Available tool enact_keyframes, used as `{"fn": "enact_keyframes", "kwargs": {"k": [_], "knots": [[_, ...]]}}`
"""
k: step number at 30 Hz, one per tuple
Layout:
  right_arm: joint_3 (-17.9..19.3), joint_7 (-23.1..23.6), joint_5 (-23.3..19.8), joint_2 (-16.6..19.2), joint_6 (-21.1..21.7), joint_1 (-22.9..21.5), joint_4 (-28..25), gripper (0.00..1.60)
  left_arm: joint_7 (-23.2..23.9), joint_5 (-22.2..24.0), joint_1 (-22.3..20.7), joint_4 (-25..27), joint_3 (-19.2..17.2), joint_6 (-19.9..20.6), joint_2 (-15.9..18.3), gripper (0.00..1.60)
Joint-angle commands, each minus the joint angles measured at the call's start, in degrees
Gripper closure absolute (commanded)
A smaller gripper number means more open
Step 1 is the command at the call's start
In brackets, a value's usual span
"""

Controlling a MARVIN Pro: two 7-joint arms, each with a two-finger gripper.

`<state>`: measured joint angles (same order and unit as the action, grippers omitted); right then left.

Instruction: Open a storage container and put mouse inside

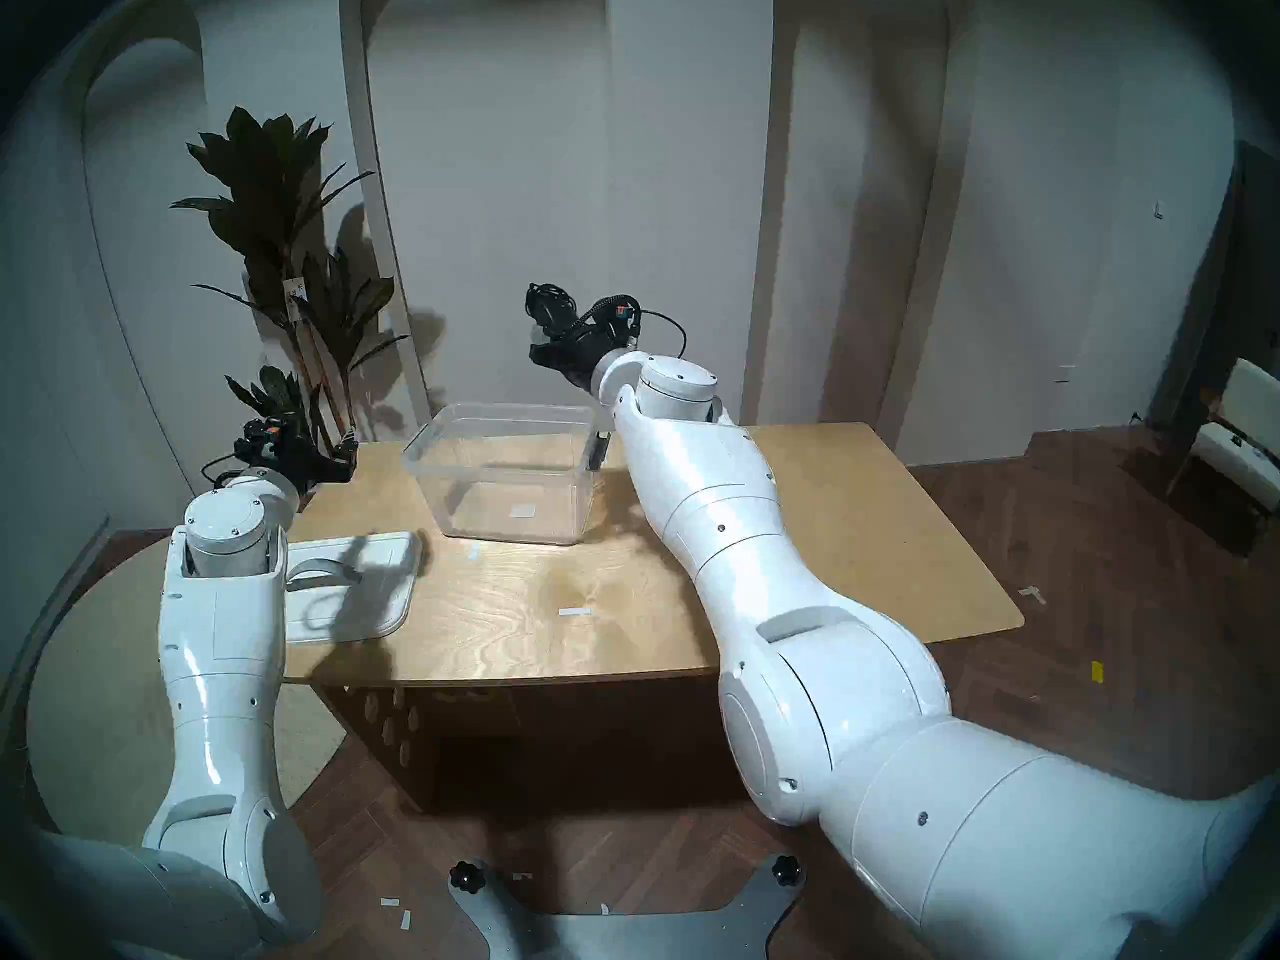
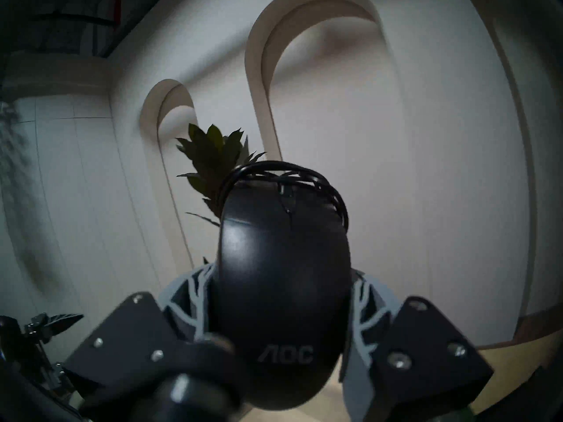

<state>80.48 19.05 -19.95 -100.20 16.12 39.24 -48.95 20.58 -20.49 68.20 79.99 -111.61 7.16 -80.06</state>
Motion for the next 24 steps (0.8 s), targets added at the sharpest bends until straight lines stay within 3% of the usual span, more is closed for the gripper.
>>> {"fn": "enact_keyframes", "kwargs": {"k": [1,4,10,14,15,16,19,20,24], "knots": [[2.06,0.51,-4.50,-1.65,7.32,-5.22,5.05,1.60,0.02,-0.06,-0.99,1.12,0.03,-0.12,0.64,0.00],[2.90,-0.28,-5.43,-1.84,9.45,-6.44,7.70,1.60,-0.01,-0.01,-0.97,1.12,0.08,-0.12,0.68,0.00],[3.54,-2.56,-6.47,-2.92,17.89,-10.02,15.06,1.60,-0.12,0.18,-0.91,1.15,0.27,-0.07,0.87,0.00],[4.06,-5.50,-6.57,-4.15,22.37,-11.59,16.28,1.60,-0.17,0.29,-0.87,1.18,0.37,-0.02,0.98,0.00],[3.81,-6.36,-6.09,-4.10,23.89,-12.17,16.37,1.10,-0.18,0.34,-0.86,1.19,0.40,-0.01,1.02,0.00],[3.91,-6.94,-6.08,-4.15,25.02,-12.83,16.90,0.00,-0.20,0.38,-0.85,1.18,0.43,-0.01,1.04,0.00],[3.64,-9.00,-5.21,-4.07,24.76,-13.67,16.63,0.00,-0.24,0.46,-0.82,1.19,0.50,0.02,1.12,0.00],[2.26,-9.77,-3.64,-3.66,22.42,-14.27,16.16,0.00,-0.27,0.50,-0.81,1.18,0.53,0.01,1.14,0.00],[-0.02,-11.00,-1.31,-2.74,19.73,-15.06,13.66,0.00,-0.36,0.64,-0.78,1.15,0.62,0.01,1.23,0.00]]}}
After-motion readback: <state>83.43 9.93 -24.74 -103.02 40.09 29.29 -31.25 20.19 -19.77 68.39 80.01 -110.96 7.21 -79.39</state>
